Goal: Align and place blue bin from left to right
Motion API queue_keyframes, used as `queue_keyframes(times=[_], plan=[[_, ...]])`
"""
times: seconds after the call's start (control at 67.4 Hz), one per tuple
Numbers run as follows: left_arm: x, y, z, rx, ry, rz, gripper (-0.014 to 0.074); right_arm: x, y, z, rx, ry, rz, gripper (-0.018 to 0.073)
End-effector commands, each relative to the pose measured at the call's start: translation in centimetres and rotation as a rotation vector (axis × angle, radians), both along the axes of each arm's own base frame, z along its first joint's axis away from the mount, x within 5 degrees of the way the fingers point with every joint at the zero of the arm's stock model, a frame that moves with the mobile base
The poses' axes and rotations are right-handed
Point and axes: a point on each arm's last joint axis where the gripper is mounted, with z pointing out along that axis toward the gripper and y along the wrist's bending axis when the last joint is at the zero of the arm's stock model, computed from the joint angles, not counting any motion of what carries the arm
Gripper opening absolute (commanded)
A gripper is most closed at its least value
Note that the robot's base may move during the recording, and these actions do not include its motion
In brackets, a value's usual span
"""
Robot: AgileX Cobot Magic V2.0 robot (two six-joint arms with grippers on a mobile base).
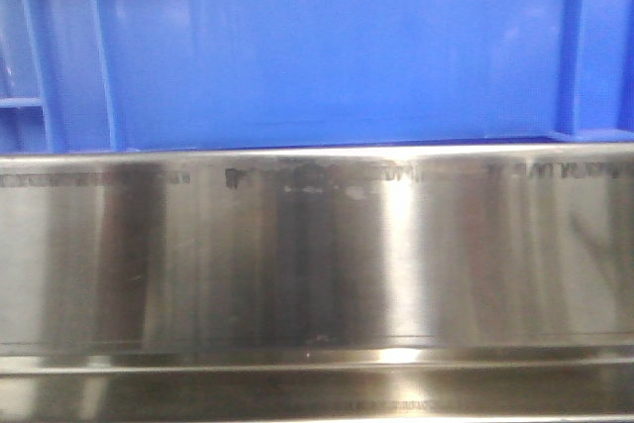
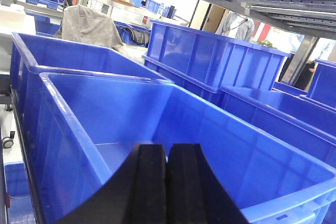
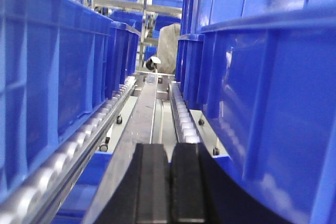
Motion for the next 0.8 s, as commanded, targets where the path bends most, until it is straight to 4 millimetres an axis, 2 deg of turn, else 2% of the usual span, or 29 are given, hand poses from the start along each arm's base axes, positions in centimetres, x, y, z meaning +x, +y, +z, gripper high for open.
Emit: queue_keyframes(times=[0.0,0.223,0.401,0.49,0.787], plan=[[-0.2,-0.1,0.2,-0.009,-0.023,-0.014,-0.0111,-0.1,0.0,-0.4,0.019,-0.028,-0.002,-0.0079],[-0.2,-0.1,0.2,-0.009,-0.025,-0.015,-0.0111,-0.1,0.1,-0.7,0.018,-0.014,0.029,-0.0079],[-0.2,-0.1,0.2,-0.009,-0.025,-0.015,-0.0111,0.1,0.3,-1.8,0.013,0.008,0.051,-0.0079],[-0.2,-0.1,0.2,-0.009,-0.025,-0.015,-0.0111,0.1,0.3,-1.4,0.026,-0.042,0.054,-0.0079],[-0.2,-0.1,0.2,-0.009,-0.025,-0.015,-0.0111,0.1,0.2,-1.5,0.053,-0.025,0.034,-0.0079]])
